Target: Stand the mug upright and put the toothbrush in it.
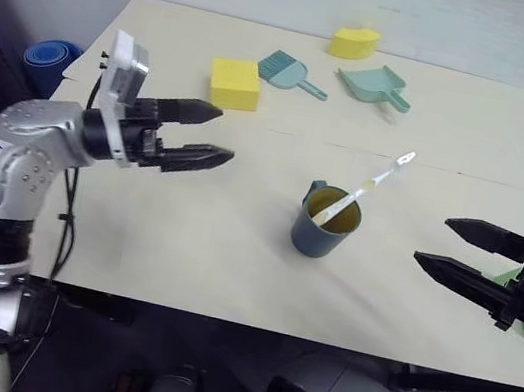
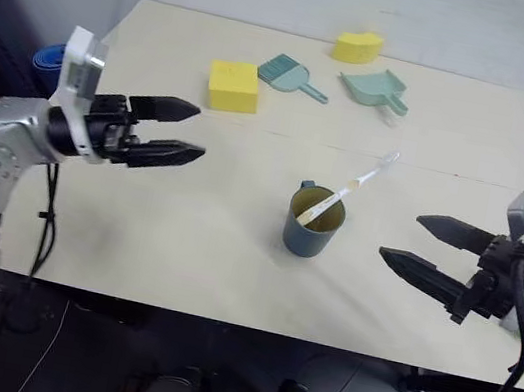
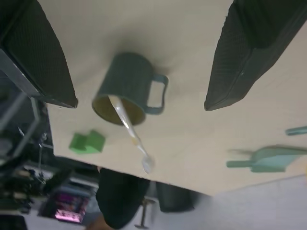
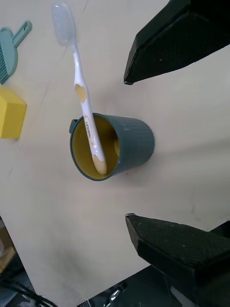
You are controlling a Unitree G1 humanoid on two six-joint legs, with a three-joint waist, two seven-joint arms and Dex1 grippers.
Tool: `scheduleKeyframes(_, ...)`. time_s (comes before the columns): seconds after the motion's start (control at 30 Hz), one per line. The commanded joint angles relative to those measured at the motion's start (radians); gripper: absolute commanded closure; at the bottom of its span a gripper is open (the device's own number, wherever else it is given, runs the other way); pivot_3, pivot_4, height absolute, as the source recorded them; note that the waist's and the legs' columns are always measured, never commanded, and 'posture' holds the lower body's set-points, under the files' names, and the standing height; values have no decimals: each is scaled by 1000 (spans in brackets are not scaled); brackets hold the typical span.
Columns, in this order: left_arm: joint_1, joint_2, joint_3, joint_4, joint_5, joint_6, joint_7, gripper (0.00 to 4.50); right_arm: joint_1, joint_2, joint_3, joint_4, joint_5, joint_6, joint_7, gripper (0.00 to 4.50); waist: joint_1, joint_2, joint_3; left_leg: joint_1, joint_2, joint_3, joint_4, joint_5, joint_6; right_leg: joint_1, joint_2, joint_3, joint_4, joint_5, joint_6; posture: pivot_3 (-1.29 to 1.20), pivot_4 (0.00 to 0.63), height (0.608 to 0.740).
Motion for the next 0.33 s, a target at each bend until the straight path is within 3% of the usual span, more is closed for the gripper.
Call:
scheduleKeyframes(0.03,-34,92,-26,5,13,-49,-163,22,7,-54,-51,38,-50,5,96,0,-1,0,0,0,0,0,0,0,0,0,0,0,0,0,0,0,150,740)
scheduleKeyframes(0.13,-51,187,-79,48,66,-116,-314,22,31,-101,-99,87,-108,16,198,0,-2,0,0,0,0,1,0,0,0,0,0,0,-1,0,0,0,150,740)
scheduleKeyframes(0.33,-112,189,-122,129,122,-183,-387,22,24,-92,-98,89,-157,18,243,0,-2,0,0,0,0,2,0,0,0,0,0,1,-1,0,0,0,150,740)
